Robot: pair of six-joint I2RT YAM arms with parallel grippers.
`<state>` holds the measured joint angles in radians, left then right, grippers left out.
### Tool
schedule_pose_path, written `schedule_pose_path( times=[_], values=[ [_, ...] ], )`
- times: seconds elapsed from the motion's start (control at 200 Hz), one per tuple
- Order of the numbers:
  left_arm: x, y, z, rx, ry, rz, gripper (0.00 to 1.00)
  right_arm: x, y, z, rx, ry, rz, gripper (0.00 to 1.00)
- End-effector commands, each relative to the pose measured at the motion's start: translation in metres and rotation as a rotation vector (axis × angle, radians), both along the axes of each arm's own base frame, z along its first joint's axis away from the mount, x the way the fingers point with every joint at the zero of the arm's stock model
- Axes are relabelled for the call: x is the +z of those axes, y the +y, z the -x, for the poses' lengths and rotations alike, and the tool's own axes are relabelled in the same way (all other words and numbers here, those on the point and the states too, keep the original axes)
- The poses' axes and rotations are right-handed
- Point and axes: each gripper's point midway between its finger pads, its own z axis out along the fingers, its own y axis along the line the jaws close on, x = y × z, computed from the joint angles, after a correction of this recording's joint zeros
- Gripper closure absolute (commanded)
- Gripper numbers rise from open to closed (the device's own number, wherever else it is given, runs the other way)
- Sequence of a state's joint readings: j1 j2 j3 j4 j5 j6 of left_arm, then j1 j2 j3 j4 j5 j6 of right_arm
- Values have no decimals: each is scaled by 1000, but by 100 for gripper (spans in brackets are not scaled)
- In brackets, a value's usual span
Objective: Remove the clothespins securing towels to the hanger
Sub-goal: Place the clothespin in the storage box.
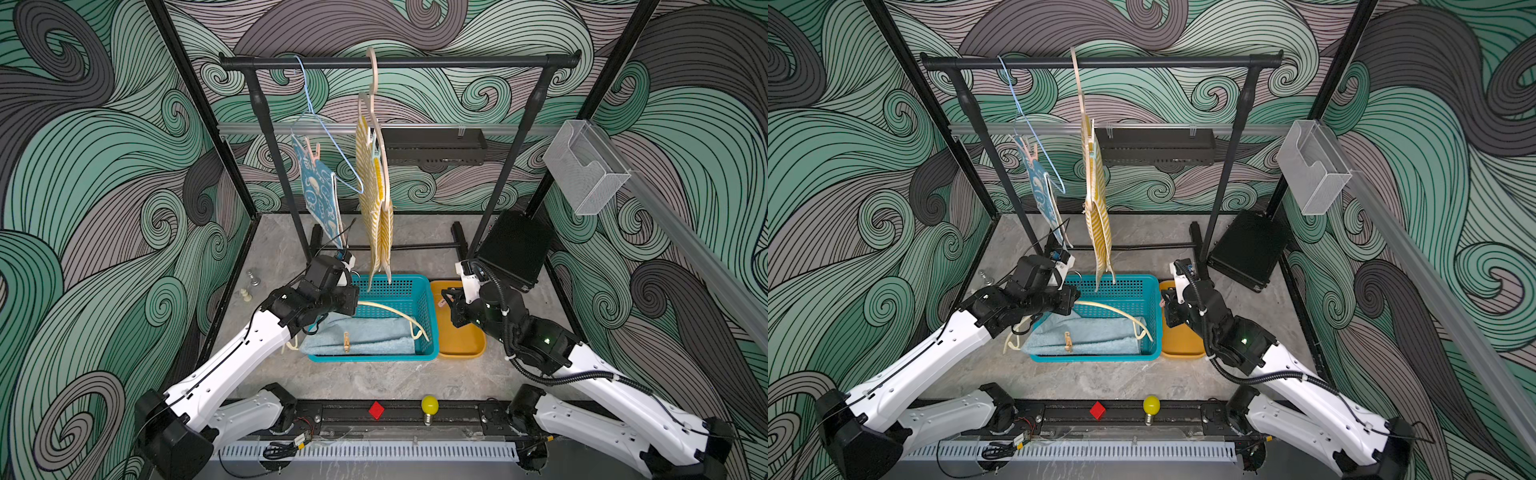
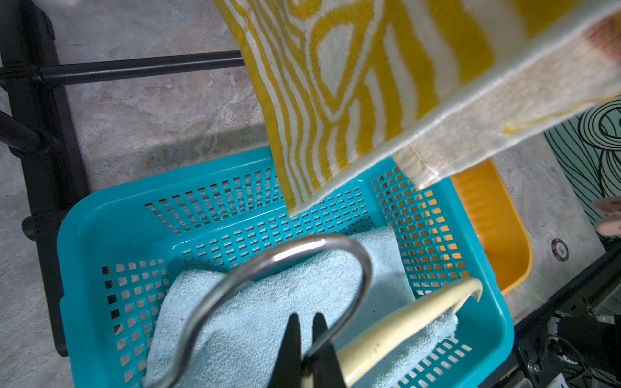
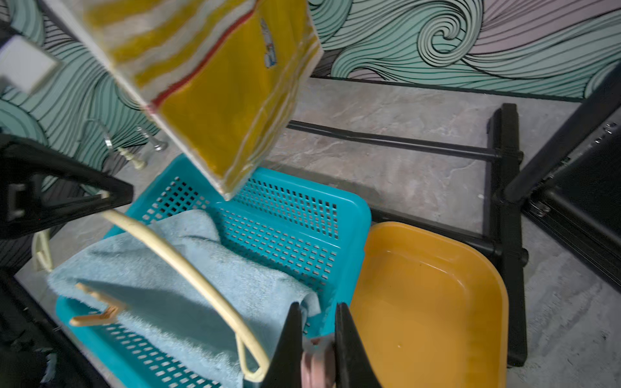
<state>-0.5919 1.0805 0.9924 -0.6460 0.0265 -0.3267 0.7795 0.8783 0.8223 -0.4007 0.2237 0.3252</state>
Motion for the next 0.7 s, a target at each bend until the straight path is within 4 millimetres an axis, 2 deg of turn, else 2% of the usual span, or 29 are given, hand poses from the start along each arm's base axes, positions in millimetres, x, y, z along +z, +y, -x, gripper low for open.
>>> schedule_pose_path(
  times=[0.0, 0.15, 0.19, 0.29, 0.695],
  values=[
    [10, -2, -2, 6, -34, 24, 100, -19, -14, -14, -92, 72, -5, 100],
    [13, -3, -1, 2, -34, 35, 100, -38, -23, -33, -147, 109, 15, 100],
    [14, -3, -1, 3, -36, 36, 100, -49, -26, -36, -158, 142, 23, 100],
    [15, -3, 0, 2, -38, 37, 100, -58, -30, -49, -190, 164, 3, 100],
    [14, -4, -1, 5, -35, 36, 100, -103, -57, -72, -291, 250, 27, 100]
  ],
)
